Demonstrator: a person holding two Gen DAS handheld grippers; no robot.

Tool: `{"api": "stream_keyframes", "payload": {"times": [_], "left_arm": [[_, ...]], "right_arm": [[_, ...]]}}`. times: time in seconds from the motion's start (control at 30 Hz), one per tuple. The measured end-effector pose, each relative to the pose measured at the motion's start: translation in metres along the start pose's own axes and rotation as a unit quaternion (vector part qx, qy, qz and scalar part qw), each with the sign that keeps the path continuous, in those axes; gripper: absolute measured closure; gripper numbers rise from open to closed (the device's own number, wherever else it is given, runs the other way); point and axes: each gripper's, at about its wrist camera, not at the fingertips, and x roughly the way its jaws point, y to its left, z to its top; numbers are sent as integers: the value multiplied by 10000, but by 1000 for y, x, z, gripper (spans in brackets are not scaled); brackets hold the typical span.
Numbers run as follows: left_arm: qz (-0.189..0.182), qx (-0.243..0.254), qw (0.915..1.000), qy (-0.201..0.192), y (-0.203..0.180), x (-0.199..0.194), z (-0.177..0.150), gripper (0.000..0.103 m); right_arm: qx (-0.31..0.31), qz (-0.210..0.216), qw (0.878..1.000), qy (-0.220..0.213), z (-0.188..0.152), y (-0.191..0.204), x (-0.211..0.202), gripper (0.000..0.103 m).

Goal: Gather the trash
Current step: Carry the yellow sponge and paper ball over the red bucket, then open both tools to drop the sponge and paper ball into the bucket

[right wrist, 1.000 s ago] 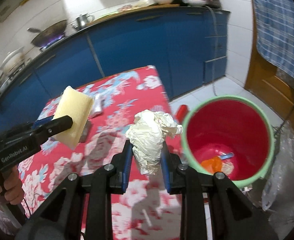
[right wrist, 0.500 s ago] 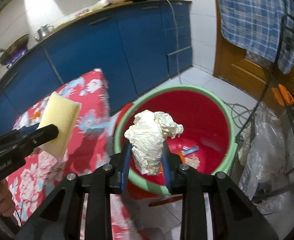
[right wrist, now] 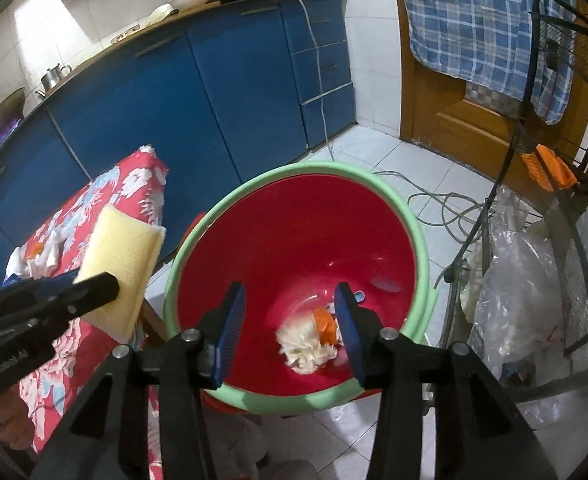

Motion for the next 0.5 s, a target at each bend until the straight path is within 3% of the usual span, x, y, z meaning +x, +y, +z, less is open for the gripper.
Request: {"api": "stream_keyframes", "payload": {"times": [0.3,0.43,0.5], "left_arm": [[-15,232,9997,56,-19,17,4,70],[-36,130,9998,162,-18,22,5,50],[-60,60,9998,173,-16,23,5,49]], "right_arm": [[163,-141,9996,-155,0,-15,-9,56],[217,-181,9994,-220,0,-20,-12,56],[231,-195,9992,-243,0,-22,-14,56]]}}
